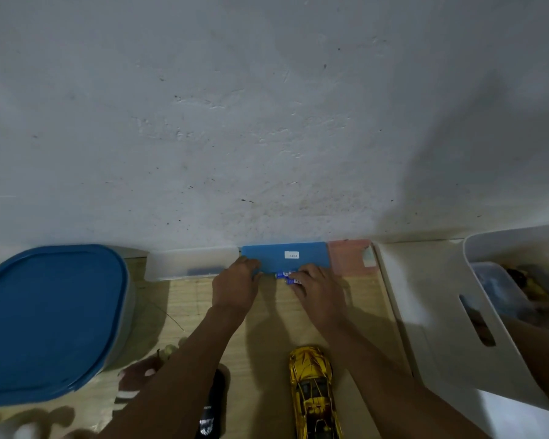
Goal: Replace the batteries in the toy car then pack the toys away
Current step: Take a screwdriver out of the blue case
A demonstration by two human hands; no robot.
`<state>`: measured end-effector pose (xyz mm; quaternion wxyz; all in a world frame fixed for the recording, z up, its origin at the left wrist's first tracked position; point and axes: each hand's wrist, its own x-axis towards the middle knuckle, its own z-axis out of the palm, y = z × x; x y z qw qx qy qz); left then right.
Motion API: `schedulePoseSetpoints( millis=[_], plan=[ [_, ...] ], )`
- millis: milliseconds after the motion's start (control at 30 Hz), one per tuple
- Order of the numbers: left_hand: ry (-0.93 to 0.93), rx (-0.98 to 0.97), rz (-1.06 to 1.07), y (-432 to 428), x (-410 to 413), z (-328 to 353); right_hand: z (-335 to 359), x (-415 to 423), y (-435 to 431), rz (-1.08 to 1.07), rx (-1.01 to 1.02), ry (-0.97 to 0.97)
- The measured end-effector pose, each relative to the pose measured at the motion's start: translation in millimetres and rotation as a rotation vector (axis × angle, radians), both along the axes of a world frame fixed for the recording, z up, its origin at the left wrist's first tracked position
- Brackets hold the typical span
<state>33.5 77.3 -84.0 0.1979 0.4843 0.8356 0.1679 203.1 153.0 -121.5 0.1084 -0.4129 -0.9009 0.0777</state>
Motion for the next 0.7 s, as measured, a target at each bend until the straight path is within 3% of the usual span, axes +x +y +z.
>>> schedulePoseSetpoints(
  millis=[167, 233, 367, 500, 633, 700],
  plan=[
    [-0.069, 0.072, 0.115, -16.8, -14.0, 18.2, 6.4, 3.1, -1.1, 0.003, -0.025, 0.035],
    [-0.016, 0.11, 0.166, -28.2, -28.5, 25.3, 11.4, -0.9, -1.9, 0.017, -0.003, 0.058],
    [0.031, -0.103, 0.295, -49.0, -74.5, 28.5, 30.2, -39.4, -10.6, 0.135, 0.001, 0.101],
    [-0.173, -0.157, 0.443, -60.7, -119.5, 8.4, 40.4, -99.6, -19.0, 0.314, -0.119, -0.033],
    [-0.546, -0.01, 0.67, -63.1, -109.0, 5.1, 50.1, -144.5, -27.4, 0.462, -0.202, -0.17],
    [-0.622, 0.133, 0.746, -64.8, -104.8, -7.7, 49.3, -158.2, -30.2, 0.506, -0.157, -0.216]
  ],
)
